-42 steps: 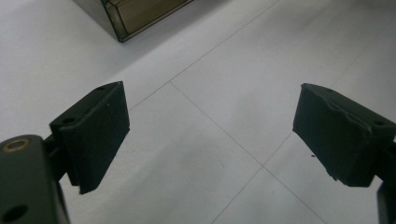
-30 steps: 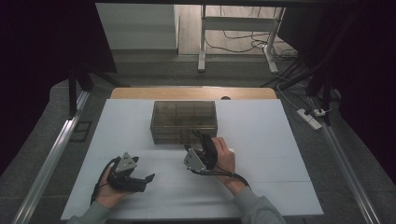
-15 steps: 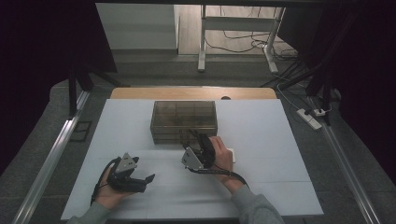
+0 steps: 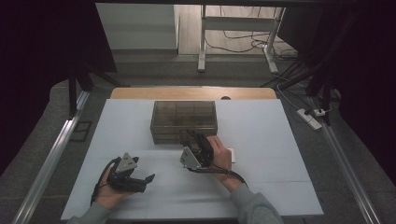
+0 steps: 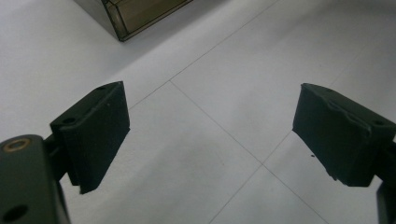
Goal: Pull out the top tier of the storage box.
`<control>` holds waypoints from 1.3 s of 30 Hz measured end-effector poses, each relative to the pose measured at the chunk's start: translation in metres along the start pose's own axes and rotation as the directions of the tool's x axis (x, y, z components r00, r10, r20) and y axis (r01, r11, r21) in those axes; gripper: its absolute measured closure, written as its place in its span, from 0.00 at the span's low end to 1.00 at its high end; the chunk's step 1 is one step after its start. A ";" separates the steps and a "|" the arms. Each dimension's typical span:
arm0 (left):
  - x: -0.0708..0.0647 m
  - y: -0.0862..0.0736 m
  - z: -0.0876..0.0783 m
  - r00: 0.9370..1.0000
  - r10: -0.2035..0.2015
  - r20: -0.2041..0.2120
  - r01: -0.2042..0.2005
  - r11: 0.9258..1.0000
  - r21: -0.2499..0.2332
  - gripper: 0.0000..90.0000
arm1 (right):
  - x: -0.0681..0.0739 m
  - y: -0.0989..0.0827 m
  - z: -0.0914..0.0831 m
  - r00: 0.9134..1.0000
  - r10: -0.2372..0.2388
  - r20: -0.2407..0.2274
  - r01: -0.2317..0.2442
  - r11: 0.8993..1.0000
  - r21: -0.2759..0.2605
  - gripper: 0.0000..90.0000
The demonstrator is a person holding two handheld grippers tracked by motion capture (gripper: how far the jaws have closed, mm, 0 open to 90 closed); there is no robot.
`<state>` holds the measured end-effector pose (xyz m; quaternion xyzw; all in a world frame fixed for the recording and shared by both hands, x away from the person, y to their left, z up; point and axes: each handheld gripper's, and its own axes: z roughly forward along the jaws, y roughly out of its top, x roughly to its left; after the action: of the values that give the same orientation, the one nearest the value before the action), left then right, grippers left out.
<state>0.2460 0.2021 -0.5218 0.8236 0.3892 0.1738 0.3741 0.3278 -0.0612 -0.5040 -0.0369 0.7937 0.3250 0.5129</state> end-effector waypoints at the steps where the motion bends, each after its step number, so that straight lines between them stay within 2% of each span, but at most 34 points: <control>1: 0.000 0.000 0.000 1.000 -0.001 0.002 0.001 1.000 -0.001 0.12 | 0.000 0.000 0.000 1.000 -0.003 -0.001 0.003 1.000 0.002 0.56; 12: 0.000 0.000 0.000 1.000 0.003 -0.003 -0.003 1.000 0.003 0.12 | 0.000 0.000 0.003 1.000 -0.017 0.006 0.017 1.000 -0.007 0.62; 14: 0.000 0.000 0.000 1.000 0.003 -0.003 -0.003 1.000 0.003 0.12 | 0.000 0.001 0.003 0.999 -0.032 0.003 0.032 0.999 0.011 0.63; 18: 0.000 0.000 0.000 1.000 0.003 -0.002 -0.003 1.000 0.003 0.12 | 0.002 0.001 0.005 1.000 -0.024 0.005 0.024 1.000 0.012 0.65; 31: 0.000 -0.001 0.000 1.000 0.003 -0.004 -0.003 1.000 0.006 0.13 | 0.002 -0.001 0.008 0.999 -0.042 0.011 0.041 0.999 0.023 0.72; 32: 0.000 -0.001 0.000 1.000 0.003 -0.004 -0.003 1.000 0.006 0.13 | 0.002 -0.002 0.009 0.999 -0.034 0.016 0.034 0.999 0.011 0.72; 34: 0.000 -0.001 0.000 1.000 0.003 -0.005 -0.003 1.000 0.006 0.13 | 0.001 -0.002 0.008 0.999 -0.044 0.014 0.044 0.999 0.029 0.73; 39: 0.000 -0.001 0.000 1.000 0.003 -0.005 -0.003 1.000 0.007 0.13 | 0.001 -0.003 0.009 0.999 -0.040 0.018 0.040 0.999 0.026 0.75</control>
<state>0.2460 0.2025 -0.5226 0.8250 0.3894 0.1752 0.3701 0.3360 -0.0580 -0.5088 -0.0431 0.7922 0.3047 0.5270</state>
